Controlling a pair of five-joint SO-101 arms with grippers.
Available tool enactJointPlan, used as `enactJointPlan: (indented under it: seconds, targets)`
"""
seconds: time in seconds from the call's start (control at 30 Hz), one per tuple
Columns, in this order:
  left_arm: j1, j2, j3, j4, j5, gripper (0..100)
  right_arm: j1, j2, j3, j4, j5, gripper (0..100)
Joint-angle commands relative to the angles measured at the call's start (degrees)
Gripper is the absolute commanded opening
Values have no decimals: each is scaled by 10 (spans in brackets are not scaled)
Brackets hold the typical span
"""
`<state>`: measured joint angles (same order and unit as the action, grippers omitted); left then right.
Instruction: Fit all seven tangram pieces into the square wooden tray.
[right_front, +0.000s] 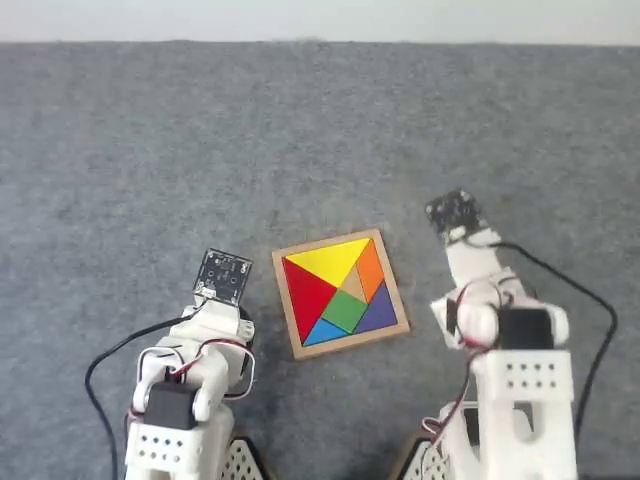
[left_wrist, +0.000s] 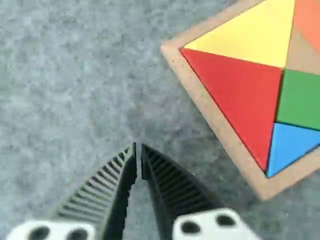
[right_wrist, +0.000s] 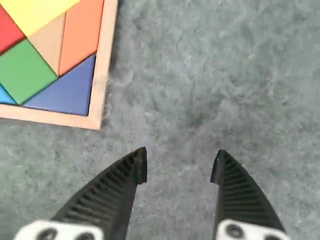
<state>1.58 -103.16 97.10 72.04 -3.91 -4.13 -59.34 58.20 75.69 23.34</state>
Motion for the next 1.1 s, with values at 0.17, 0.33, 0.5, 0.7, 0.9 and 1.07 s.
enactJointPlan:
  seconds: [0.17, 0.33, 0.5, 0.7, 0.9, 1.07]
  targets:
    - [-3, -10, -6, 3, -2, 19, 60, -133, 59, -28, 12, 208]
    - [-3, -10, -6, 3, -2, 19, 95, -148, 134, -86, 14, 208]
    - [-3, -10, -6, 3, -2, 19, 115, -149, 223, -175, 14, 208]
    - [-3, -10, -6, 3, -2, 19, 111, -149, 277, -199, 14, 208]
    - [-3, -10, -6, 3, -2, 19, 111, -149, 326, -241, 14, 1]
    - [-3, -10, -6, 3, -2, 19, 113, -149, 338, -240, 14, 39]
